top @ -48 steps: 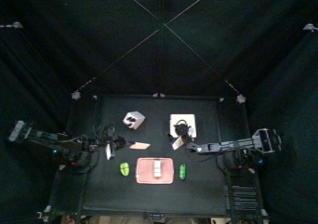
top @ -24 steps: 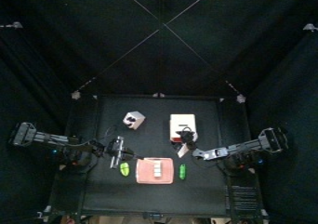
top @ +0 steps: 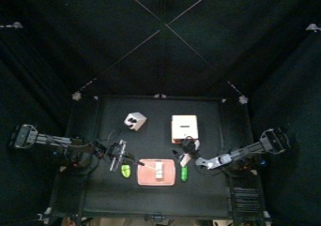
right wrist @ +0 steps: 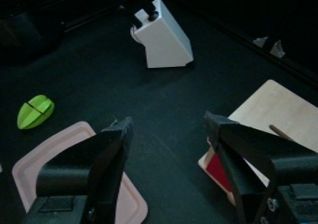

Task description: Grab cleaver with both hands

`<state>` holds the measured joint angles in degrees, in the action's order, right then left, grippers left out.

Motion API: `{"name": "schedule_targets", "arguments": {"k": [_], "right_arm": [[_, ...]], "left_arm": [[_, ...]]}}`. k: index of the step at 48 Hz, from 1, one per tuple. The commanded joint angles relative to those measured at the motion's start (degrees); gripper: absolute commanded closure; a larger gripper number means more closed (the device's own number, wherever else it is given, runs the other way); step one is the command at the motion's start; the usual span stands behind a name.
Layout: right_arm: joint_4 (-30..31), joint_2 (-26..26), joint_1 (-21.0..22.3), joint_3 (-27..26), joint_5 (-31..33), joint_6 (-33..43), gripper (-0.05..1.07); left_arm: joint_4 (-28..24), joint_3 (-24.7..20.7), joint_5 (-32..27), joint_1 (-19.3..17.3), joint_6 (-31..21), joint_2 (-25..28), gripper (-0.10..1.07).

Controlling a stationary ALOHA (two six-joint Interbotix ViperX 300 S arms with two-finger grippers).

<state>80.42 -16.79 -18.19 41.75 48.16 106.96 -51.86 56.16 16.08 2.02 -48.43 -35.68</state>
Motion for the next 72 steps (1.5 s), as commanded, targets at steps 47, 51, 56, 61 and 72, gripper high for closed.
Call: {"name": "schedule_targets", "arguments": {"k": [47, 51, 56, 61, 72], "right_arm": [[0.26, -0.35, 0.09, -1.93, 0.26, 0.26, 0.09], [0.26, -0.26, 0.09, -2.11, 0.26, 0.26, 0.09], [0.18, -0.35, -0.18, -2.29, 0.26, 0.26, 0.09], [0.26, -0.70, -1.05, -2.37, 0.26, 0.26, 0.09], [0.70, -1.67, -3.96, -3.25, 2.20, 0.26, 0.09]], "left_arm": [[40.52, 7.29, 15.82, -2.02, 40.96, 0.44, 0.52], [40.61, 7.47, 15.82, -1.85, 41.04, 0.44, 0.52], [40.69, 7.47, 15.82, -1.76, 40.96, 0.53, 0.52], [40.78, 7.47, 15.82, -1.67, 40.96, 0.44, 0.52], [40.87, 7.47, 15.91, -1.67, 40.87, 0.53, 0.52]]}}
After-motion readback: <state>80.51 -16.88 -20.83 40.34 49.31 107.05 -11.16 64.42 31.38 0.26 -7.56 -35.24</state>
